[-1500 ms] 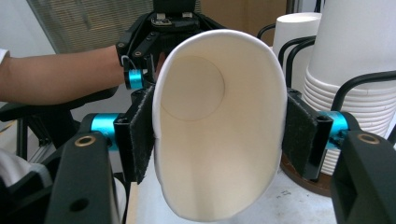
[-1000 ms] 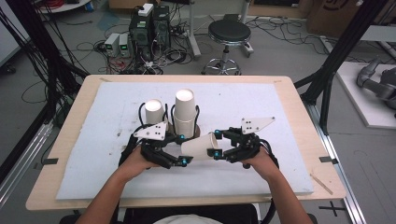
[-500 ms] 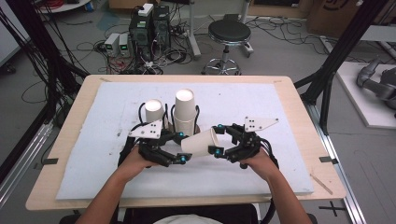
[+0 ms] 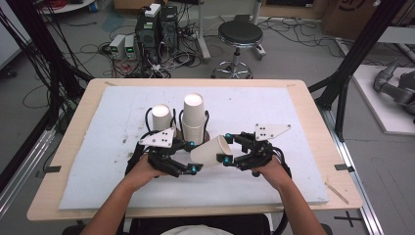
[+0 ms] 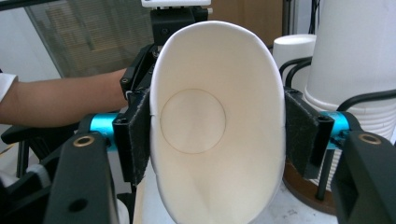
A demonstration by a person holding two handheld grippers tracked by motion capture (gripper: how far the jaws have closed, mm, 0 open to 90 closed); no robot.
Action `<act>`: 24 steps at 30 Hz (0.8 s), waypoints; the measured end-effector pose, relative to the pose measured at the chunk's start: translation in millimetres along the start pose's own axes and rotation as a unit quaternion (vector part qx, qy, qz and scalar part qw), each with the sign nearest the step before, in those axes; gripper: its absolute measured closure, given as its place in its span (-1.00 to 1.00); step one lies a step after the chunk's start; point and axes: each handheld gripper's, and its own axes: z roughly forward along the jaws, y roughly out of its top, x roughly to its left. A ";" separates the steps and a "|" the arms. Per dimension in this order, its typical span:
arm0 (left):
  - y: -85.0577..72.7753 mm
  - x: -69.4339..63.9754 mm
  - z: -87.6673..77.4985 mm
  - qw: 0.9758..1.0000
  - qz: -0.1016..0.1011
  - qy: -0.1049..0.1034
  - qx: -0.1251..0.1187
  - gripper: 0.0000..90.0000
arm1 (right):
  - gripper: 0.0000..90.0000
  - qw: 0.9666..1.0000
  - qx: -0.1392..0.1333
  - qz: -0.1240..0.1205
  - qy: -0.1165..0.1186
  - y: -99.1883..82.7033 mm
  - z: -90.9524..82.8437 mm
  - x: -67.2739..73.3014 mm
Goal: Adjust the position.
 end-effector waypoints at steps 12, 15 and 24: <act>0.4 0.1 2.4 1.000 -0.007 0.025 0.002 -0.40 | -0.14 0.999 0.034 -0.003 -0.007 3.1 0.0 0.0; -1.2 -0.1 4.9 1.000 -0.001 0.007 0.015 -0.28 | -0.14 0.999 0.036 -0.003 -0.002 4.7 2.9 1.8; -0.4 -1.6 5.0 1.000 0.007 -0.001 0.004 -0.20 | -0.47 1.000 0.001 0.009 -0.009 6.0 5.6 4.1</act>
